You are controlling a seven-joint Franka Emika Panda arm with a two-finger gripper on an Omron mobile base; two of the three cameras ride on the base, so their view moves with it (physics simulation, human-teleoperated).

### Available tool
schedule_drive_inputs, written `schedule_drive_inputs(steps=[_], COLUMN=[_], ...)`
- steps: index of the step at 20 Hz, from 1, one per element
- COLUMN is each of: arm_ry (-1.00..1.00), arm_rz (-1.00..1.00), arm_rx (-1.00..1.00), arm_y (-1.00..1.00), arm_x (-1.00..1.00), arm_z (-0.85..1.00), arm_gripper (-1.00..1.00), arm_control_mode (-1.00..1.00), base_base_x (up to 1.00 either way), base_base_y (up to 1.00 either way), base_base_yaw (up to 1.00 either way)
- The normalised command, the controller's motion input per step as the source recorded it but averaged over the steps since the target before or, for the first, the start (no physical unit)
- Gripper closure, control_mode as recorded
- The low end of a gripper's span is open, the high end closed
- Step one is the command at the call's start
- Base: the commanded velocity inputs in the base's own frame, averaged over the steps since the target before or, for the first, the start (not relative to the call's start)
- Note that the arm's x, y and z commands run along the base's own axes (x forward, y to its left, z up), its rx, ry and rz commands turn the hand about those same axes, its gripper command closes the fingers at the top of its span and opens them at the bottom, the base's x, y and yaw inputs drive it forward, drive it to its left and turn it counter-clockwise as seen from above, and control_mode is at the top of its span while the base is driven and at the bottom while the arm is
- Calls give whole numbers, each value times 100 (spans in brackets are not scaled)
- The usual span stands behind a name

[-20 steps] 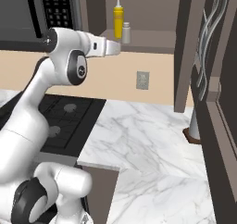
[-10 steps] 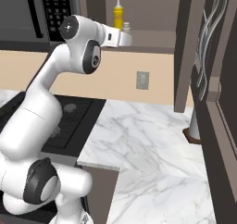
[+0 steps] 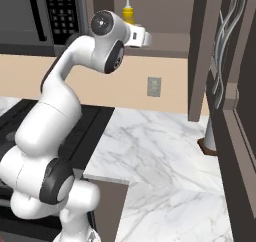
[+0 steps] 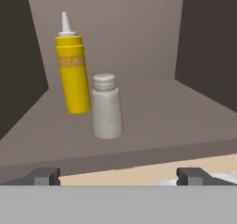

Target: Take 2 condiments from the cabinet and move them on the counter near the stove.Make sure the condiments are lined up with each other, next to each other.

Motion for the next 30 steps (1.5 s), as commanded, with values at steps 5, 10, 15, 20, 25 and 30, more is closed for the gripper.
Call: schedule_drive_inputs(steps=[5, 10, 15, 20, 25, 30], arm_ry=[0, 0, 3, 4, 6, 2], arm_rz=[11, 8, 4, 4, 3, 2], arm_rx=[2, 0, 0, 0, 0, 0], arm_y=[-4, 0, 0, 0, 0, 0], arm_x=[17, 21, 36, 33, 27, 22], arm_z=[0, -2, -5, -4, 0, -1], arm_gripper=[-100, -100, -100, -100, -100, -100], arm_control_mode=[-100, -100, -100, -100, -100, -100], base_base_x=[0, 0, 0, 0, 0, 0], base_base_y=[0, 0, 0, 0, 0, 0], base_base_yaw=[0, 0, 0, 0, 0, 0])
